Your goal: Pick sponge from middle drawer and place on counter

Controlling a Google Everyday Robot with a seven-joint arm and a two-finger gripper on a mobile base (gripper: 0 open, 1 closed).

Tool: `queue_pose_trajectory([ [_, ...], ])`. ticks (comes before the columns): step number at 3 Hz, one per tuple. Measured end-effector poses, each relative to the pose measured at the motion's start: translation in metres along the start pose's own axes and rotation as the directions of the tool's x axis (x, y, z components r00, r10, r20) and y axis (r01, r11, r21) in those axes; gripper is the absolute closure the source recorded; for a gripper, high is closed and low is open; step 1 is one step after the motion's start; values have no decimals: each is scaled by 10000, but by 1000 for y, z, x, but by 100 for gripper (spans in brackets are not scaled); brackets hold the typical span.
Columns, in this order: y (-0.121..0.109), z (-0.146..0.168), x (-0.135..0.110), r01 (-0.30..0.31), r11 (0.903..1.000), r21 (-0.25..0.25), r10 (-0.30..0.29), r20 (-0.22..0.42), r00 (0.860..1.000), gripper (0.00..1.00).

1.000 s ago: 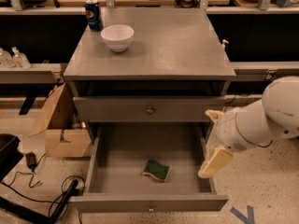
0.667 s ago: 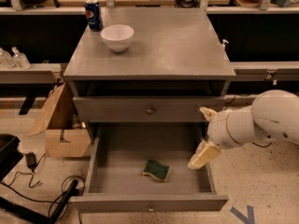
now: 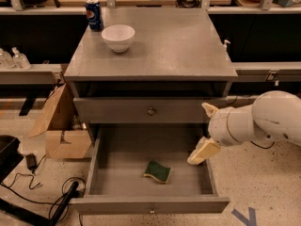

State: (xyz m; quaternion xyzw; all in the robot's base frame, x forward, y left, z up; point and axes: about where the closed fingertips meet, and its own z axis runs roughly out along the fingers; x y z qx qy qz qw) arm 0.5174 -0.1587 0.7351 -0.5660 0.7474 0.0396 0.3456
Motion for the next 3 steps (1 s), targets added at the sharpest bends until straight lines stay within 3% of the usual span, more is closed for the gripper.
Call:
queue_pose_trajectory([
  [1,1,28,5,-165,9999,-1,165,342,9993,0],
  [3,-2,136,27,-508,9984,267,483,900,9948,0],
])
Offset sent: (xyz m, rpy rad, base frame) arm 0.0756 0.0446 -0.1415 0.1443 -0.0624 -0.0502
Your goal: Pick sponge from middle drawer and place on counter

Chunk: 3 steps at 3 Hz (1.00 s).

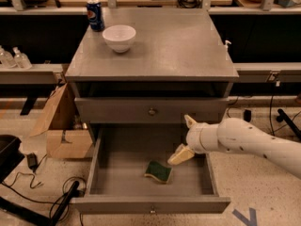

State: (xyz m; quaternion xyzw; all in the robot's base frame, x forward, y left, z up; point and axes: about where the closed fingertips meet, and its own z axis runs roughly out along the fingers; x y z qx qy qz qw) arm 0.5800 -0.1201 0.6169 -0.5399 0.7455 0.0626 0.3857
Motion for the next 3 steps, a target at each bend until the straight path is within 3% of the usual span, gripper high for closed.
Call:
queue_pose_trajectory([
  [1,0,38,15,51,10000,31,-50,-50,10000,0],
  [2,16,79,40,-52,9994,-334,42,-279,9996,0],
  [3,33,99,57,-301,9969,-723,263,-527,9983,0],
])
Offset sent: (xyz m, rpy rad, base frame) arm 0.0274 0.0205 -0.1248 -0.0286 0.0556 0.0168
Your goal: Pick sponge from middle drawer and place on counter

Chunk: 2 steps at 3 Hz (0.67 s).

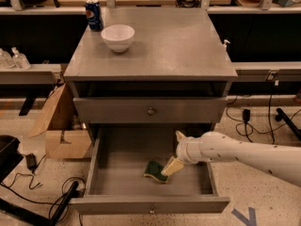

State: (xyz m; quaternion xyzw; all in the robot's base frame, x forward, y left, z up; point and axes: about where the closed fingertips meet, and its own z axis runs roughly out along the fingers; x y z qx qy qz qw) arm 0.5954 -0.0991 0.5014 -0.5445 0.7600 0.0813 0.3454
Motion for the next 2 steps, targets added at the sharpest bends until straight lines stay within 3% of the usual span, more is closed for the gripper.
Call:
queue_pose_trajectory([
  [1,0,0,0,-1,10000,-8,1,-3,10000,0],
  [2,11,22,7,-205,9991,-368,208,76,9998,0],
])
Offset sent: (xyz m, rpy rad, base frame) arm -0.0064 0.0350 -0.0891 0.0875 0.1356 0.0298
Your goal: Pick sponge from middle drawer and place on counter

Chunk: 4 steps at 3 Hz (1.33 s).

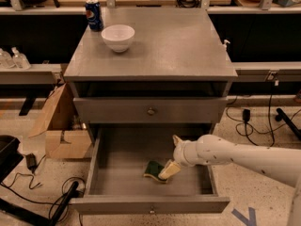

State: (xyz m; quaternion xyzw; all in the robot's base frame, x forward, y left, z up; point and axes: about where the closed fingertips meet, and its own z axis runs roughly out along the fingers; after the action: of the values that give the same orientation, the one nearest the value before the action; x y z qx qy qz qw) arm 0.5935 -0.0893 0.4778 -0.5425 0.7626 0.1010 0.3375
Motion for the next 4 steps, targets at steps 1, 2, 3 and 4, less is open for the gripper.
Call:
queue_pose_trajectory([
  [1,21,45,16,-293,9978,-587,303,158,9994,0],
  [2,32,83,31,-393,9949,-929,409,145,9991,0],
  [3,42,114,49,-493,9914,-1210,477,-157,9987,2],
  [4,49,119,66,-462,9908,-1272,367,-759,9964,24],
])
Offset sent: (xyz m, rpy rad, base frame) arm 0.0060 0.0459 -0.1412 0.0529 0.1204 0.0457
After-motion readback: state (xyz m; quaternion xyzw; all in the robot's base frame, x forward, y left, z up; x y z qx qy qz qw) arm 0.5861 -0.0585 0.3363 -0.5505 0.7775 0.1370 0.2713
